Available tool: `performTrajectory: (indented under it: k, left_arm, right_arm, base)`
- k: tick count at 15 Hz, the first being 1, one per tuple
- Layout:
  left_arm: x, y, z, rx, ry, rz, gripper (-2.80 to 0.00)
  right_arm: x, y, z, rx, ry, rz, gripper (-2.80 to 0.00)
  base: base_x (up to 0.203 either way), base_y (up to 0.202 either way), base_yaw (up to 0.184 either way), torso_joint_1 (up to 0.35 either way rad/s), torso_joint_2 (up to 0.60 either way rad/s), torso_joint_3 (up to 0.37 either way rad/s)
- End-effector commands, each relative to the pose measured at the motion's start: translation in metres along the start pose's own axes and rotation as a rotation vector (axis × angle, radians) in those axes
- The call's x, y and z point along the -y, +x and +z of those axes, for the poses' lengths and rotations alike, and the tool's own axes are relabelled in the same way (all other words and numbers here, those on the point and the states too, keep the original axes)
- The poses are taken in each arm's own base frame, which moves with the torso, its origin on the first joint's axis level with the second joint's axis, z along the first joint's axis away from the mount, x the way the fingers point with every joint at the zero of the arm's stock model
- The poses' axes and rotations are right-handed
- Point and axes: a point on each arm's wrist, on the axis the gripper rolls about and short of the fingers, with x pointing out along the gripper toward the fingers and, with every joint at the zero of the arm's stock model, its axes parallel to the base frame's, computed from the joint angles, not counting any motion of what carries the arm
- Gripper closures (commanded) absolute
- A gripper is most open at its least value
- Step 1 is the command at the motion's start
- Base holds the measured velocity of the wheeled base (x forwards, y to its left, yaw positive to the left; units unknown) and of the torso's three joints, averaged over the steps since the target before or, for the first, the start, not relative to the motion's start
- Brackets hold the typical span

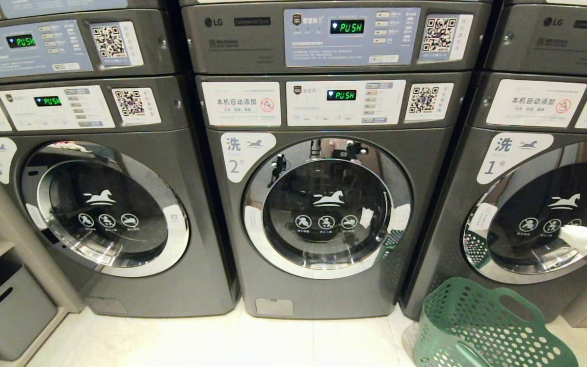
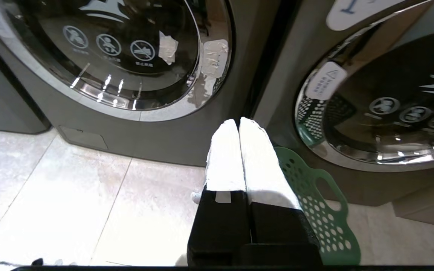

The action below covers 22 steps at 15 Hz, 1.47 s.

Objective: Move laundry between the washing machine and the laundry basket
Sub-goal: Press the washing machine door tightly with the right hand

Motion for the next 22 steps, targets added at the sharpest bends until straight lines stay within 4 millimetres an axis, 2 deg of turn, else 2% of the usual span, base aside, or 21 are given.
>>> performTrajectory:
  k: [1, 3, 5, 7, 10, 15, 22]
  left_arm:
    - [0.003, 0.003, -0.006, -0.005, 0.003, -0.021, 0.0]
    - [0.007, 0.007, -0.01, 0.021, -0.063, -0.116, 0.0]
    - [0.008, 0.008, -0.01, 0.032, -0.117, -0.12, 0.0]
    - [0.008, 0.008, -0.011, 0.031, -0.116, -0.122, 0.0]
    - [0.008, 0.008, -0.01, 0.031, -0.116, -0.122, 0.0]
    - [0.008, 0.008, -0.01, 0.031, -0.118, -0.121, 0.0]
    - [0.008, 0.008, -0.01, 0.032, -0.121, -0.12, 0.0]
  right_arm:
    - [-0.002, 0.098, -0.03, -0.145, 0.007, 0.027, 0.0]
    - [-0.006, 0.157, -0.054, -0.113, 0.011, 0.03, 0.0]
    - [-0.014, 0.197, -0.072, -0.033, 0.011, 0.032, 0.0]
    - [-0.022, 0.221, -0.081, 0.069, 0.009, 0.037, 0.0]
    - [-0.033, 0.252, -0.08, 0.235, 0.006, 0.037, 0.0]
    - [-0.037, 0.275, -0.099, 0.284, 0.009, 0.027, 0.0]
    - [-0.033, 0.283, -0.119, 0.235, 0.027, 0.011, 0.0]
  base:
    - [0.0, 0.0, 0.0, 0.0, 0.0, 0.0]
    - [0.0, 0.0, 0.0, 0.0, 0.0, 0.0]
    - [0.0, 0.0, 0.0, 0.0, 0.0, 0.0]
    - [0.0, 0.0, 0.0, 0.001, 0.02, 0.001]
    - [0.0, 0.0, 0.0, 0.0, 0.0, 0.0]
    - [0.0, 0.0, 0.0, 0.0, 0.0, 0.0]
    - [0.0, 0.0, 0.0, 0.0, 0.0, 0.0]
